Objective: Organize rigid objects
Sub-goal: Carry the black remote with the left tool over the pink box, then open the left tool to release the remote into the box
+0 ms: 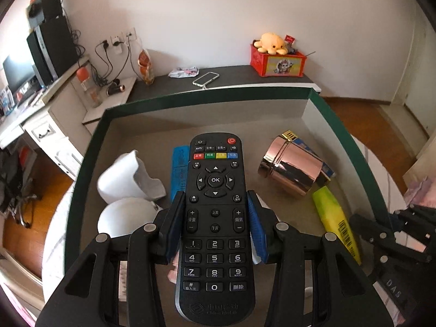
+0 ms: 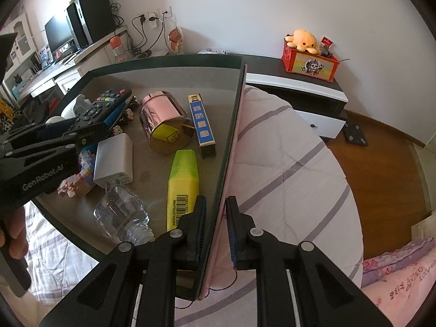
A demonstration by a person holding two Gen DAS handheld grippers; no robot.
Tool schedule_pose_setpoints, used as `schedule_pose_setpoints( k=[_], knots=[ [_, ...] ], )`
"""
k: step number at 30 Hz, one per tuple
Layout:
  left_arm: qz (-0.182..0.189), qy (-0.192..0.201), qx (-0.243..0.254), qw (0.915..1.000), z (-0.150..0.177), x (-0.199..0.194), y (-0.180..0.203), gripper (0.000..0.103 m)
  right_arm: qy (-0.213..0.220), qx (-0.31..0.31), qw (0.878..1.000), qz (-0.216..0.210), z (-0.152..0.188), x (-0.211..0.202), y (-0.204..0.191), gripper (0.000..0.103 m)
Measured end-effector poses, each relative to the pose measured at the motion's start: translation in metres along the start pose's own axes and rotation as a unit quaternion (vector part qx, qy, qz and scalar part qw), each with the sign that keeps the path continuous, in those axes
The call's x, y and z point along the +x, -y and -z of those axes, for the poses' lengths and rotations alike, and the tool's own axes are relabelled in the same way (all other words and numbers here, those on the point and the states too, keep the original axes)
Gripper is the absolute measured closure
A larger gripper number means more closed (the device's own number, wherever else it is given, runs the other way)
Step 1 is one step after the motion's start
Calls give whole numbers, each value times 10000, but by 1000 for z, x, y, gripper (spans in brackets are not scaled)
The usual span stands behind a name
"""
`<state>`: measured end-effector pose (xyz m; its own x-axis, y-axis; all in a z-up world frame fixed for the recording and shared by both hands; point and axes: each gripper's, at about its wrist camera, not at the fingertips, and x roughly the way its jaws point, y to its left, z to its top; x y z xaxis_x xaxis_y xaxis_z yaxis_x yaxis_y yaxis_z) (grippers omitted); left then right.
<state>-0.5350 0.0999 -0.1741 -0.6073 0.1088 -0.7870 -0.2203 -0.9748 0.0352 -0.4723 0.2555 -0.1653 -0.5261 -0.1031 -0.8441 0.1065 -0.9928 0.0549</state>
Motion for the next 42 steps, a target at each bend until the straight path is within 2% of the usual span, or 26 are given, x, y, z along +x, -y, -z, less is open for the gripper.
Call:
schedule_pose_setpoints(
  k=[3,4,7,9,13,16,19,25,29,31,32,33,37,39,42],
  knots=[
    [25,-17,37,10000,3,0,3,58,-9,14,10000,-12,1,0,0,88],
    [55,5,57,10000,4,-2,4,54,-12,14,10000,-9,1,0,0,88],
    [106,135,39,9998,4,-10,4,31,-19,27,10000,-6,1,0,0,88],
    [57,204,127,9997,4,-16,5,26,-25,40,10000,-6,1,0,0,88],
    [172,198,48,9996,2,-25,0,8,-33,81,10000,-7,1,0,0,88],
    [102,303,66,9995,1,-32,-3,7,-45,87,10000,12,1,0,0,88],
    [81,423,50,9991,4,-43,-9,1,-53,87,9999,48,1,0,-2,88],
    [-232,537,84,9983,14,-58,-23,0,-65,85,9999,132,1,-3,-3,88],
    [-205,519,-3,9984,22,-65,-36,0,25,73,9997,215,1,-12,-8,86],
    [-185,543,-34,9983,25,-69,-41,0,251,14,9992,307,0,-26,-15,70],
    [-169,530,-41,9984,26,-70,-42,0,379,-40,9987,323,-1,-33,-20,55],
    [-187,515,-45,9985,27,-71,-43,0,462,-86,9983,353,-1,-38,-24,49],
    [-199,556,-20,9983,32,-77,-42,0,703,-312,9968,232,-4,-60,-43,47],
    [-163,583,-52,9982,35,-81,-44,0,770,-403,9960,190,-4,-67,-52,26],
    [-146,598,-99,9981,39,-85,-47,0,993,-481,9939,87,-2,-77,-62,18]
  ],
)
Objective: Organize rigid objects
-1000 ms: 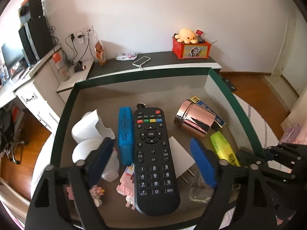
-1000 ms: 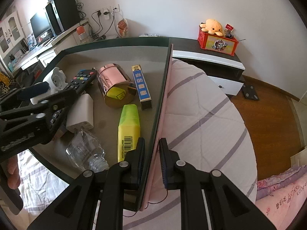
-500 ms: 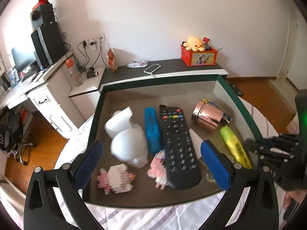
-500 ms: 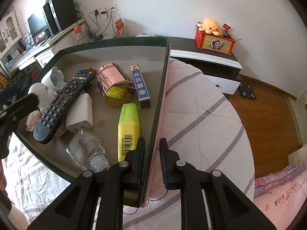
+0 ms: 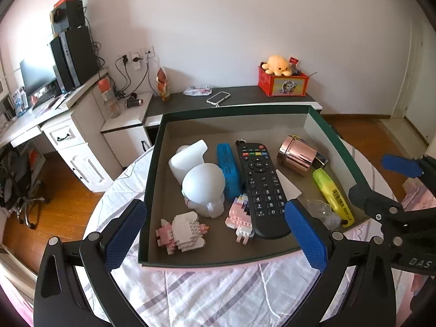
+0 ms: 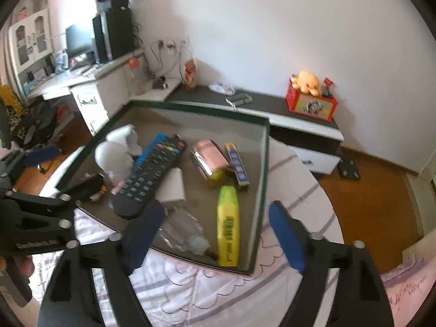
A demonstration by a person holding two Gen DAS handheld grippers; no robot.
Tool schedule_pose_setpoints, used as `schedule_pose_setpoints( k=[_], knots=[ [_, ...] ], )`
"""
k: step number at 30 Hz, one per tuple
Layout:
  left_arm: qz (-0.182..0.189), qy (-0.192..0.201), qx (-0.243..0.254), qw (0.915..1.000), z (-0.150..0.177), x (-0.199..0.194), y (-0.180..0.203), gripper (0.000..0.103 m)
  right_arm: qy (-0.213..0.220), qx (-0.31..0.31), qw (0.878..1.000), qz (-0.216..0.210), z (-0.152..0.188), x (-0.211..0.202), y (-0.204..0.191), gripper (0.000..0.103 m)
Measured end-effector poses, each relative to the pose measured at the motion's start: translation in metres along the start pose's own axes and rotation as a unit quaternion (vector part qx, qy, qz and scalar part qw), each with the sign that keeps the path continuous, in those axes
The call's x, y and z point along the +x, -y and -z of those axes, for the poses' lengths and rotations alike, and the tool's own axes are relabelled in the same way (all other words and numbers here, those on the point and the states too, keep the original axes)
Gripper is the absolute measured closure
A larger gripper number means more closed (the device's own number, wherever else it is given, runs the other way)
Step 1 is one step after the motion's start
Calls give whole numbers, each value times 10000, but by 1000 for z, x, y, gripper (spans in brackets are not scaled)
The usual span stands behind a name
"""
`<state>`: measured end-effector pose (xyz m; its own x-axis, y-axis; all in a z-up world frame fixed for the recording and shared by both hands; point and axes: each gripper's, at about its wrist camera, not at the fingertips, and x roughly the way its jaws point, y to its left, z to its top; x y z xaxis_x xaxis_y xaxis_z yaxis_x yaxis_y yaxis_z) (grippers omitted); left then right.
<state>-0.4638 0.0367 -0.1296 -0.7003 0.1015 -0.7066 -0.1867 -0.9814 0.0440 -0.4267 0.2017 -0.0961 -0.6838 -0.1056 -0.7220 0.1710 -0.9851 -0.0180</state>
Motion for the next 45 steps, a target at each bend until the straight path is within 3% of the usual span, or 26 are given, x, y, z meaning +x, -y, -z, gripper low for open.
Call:
schedule_pose_setpoints(
  k=[1,3,15,30,40,45],
  knots=[
    [-24,-3,-6,10000,1,-1,-1,0,-2,25,10000,-22,0,-2,-2,16],
    [-29,26,-30,10000,4,-6,-3,0,88,-15,9999,56,0,-5,-5,0],
    [62,261,-159,9995,29,-45,-9,0,353,-185,9992,41,14,-36,-30,0],
    [-181,768,-97,9968,60,-112,1,0,905,-177,9956,141,48,-102,-54,0],
    [-286,1474,6,9887,80,-181,12,0,1446,-27,9895,43,76,-163,-58,0],
    [-548,1896,57,9803,90,-220,19,0,1755,-80,9844,81,84,-194,-65,0]
  ],
)
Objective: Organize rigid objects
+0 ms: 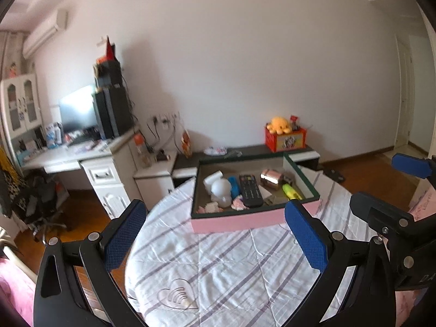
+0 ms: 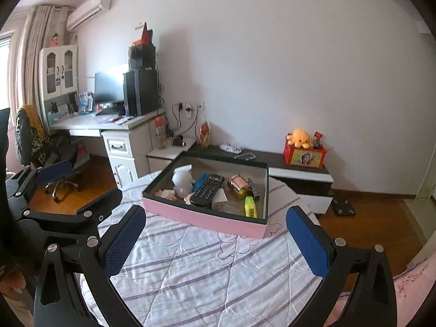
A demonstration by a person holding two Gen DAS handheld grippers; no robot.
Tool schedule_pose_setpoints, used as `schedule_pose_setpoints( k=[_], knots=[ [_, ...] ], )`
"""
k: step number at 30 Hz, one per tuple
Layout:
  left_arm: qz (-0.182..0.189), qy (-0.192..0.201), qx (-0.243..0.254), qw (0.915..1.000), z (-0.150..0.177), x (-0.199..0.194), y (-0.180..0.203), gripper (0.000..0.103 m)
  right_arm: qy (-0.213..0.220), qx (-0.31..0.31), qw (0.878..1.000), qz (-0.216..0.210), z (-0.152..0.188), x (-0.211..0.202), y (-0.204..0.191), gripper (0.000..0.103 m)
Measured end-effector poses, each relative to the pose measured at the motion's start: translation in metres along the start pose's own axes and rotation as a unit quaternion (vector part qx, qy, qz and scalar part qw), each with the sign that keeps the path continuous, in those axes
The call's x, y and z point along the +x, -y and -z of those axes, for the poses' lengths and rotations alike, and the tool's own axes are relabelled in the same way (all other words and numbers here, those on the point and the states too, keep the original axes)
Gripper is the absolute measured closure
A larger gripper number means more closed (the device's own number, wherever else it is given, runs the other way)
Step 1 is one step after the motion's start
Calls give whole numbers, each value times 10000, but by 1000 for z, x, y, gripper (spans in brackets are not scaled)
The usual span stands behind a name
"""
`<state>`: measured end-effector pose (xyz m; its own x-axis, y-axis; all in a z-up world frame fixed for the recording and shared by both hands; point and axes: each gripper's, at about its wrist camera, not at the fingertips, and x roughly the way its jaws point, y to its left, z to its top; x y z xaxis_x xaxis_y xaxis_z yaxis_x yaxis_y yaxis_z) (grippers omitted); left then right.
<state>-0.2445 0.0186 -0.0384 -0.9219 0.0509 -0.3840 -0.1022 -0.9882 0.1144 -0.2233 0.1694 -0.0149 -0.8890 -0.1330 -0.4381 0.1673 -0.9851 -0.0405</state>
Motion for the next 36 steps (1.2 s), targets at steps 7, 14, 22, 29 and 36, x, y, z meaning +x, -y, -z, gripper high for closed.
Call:
schedule_pose_setpoints(
  k=[7,14,22,29,36],
  knots=[
    [-235,539,69,9982,0,-53,-2,0,376,-54,9993,-17,0,-42,-10,0],
    [-212,941,-121,9953,-3,-99,-10,0,754,-34,9971,-25,-3,-81,-19,0],
    [-227,1583,-242,9868,1,-153,-12,0,1343,-168,9908,72,-2,-129,-35,0],
    [-395,1916,-264,9803,8,-190,-12,0,1641,-234,9861,103,3,-159,-47,0],
    [-582,2057,-200,9767,14,-219,-11,0,1838,-331,9822,184,11,-180,-58,0]
  ],
)
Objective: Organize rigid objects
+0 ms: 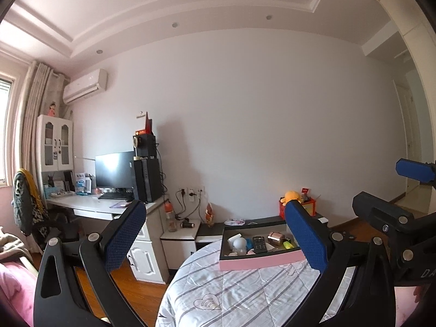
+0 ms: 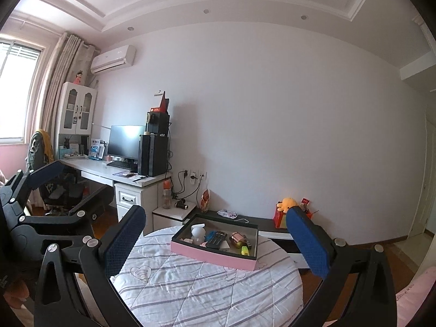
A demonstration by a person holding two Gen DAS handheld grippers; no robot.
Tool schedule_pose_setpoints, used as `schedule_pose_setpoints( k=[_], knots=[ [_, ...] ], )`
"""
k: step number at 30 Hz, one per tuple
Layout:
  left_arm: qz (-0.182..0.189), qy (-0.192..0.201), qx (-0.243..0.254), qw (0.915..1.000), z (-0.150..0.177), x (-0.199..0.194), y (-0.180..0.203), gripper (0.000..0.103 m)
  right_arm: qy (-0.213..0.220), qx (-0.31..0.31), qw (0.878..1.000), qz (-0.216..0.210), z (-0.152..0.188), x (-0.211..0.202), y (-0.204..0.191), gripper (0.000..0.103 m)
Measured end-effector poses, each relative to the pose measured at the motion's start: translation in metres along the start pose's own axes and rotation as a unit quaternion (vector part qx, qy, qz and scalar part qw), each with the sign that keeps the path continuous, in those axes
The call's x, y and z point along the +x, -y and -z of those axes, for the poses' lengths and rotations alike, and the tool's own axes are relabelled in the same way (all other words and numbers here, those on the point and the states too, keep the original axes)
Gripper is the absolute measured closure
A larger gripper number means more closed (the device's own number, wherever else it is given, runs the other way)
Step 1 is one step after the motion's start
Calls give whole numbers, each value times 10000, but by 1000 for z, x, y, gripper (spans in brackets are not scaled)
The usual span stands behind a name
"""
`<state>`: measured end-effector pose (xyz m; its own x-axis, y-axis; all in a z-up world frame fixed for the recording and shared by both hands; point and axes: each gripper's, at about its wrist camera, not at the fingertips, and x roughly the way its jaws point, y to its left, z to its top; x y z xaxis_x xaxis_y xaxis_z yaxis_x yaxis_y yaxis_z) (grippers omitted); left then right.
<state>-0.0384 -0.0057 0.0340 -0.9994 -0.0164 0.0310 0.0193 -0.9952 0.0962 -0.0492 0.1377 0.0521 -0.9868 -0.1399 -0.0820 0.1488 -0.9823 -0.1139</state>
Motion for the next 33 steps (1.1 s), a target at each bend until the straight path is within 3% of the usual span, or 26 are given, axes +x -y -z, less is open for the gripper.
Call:
schedule_pose_setpoints(
  k=[15,33],
  knots=[
    [43,128,-153,9998,-3,-36,-9,0,283,57,9996,-53,-1,-36,-13,0],
    [14,38,-188,9998,13,-34,-9,0,230,115,9997,-53,13,-35,-19,0]
  ],
)
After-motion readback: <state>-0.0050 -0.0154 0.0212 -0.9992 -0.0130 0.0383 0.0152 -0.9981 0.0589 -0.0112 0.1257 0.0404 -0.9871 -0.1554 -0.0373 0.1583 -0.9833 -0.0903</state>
